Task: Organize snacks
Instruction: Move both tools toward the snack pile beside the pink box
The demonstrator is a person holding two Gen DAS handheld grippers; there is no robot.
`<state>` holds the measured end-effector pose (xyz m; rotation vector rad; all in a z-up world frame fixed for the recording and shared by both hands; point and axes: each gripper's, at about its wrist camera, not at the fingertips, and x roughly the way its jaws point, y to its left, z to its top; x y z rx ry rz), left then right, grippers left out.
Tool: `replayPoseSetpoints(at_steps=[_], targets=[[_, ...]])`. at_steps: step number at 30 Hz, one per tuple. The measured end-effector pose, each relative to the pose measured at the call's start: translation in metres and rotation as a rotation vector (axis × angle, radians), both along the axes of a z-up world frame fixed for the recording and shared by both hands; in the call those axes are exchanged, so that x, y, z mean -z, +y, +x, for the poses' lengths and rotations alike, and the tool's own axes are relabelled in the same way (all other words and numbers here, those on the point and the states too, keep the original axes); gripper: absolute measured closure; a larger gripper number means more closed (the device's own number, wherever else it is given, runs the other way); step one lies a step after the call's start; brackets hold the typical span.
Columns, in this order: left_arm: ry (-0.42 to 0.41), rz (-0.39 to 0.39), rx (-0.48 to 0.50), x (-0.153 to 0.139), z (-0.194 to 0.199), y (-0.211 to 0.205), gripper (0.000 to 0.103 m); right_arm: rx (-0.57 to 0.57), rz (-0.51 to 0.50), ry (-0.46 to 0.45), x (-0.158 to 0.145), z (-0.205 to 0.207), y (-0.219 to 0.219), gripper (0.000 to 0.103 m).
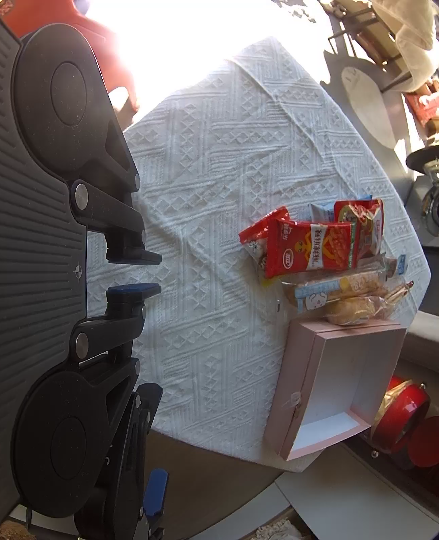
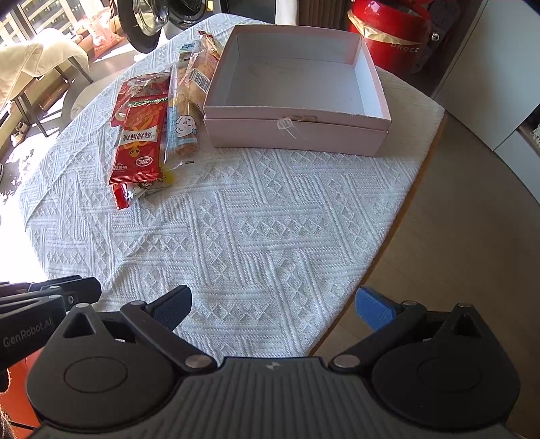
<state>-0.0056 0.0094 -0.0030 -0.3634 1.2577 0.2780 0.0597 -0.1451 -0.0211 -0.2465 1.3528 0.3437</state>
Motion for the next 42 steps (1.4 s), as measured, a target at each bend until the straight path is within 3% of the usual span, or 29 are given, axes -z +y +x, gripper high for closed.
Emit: replayPoseSetpoints(at_steps=[13, 17, 19, 22, 26, 28, 30, 33, 35, 37, 42], targets=[[0.068, -0.014, -0.014, 0.008, 0.003, 0.000, 0.088, -0.010, -0.004, 0.005, 0.005, 0.002, 0.004, 0.000], [0.015, -0.046, -0.027, 0.013, 0.006, 0.008, 0.088, -0.014, -0.006, 0.002, 0.007, 0.005, 0.007, 0.000], [-0.065, -0.105, -0.046, 0.016, 0.011, 0.021, 0.088, -0.017, -0.008, -0.002, 0.007, 0.009, 0.009, 0.000], [-0.107, -0.216, -0.077, 0.024, 0.027, 0.044, 0.086, -0.028, -0.018, -0.037, 0.008, 0.018, 0.018, 0.000], [-0.152, -0.155, -0.097, 0.020, 0.046, 0.071, 0.084, -0.087, -0.014, -0.119, 0.011, 0.041, 0.042, 0.000], [-0.177, -0.088, -0.069, 0.018, 0.056, 0.082, 0.084, -0.128, -0.030, -0.180, 0.013, 0.054, 0.059, 0.000], [-0.201, -0.085, -0.040, 0.020, 0.067, 0.091, 0.084, -0.166, -0.029, -0.204, 0.016, 0.066, 0.073, 0.000], [-0.198, -0.097, -0.010, 0.028, 0.082, 0.100, 0.084, -0.215, 0.011, -0.163, 0.024, 0.080, 0.088, 0.002], [-0.202, -0.097, 0.001, 0.030, 0.086, 0.102, 0.084, -0.213, 0.065, -0.085, 0.030, 0.089, 0.089, 0.013], [-0.210, -0.087, 0.015, 0.029, 0.088, 0.103, 0.084, -0.209, 0.109, -0.036, 0.036, 0.094, 0.090, 0.017], [-0.194, -0.081, 0.043, 0.029, 0.098, 0.110, 0.084, -0.229, 0.103, -0.016, 0.047, 0.100, 0.092, 0.029]])
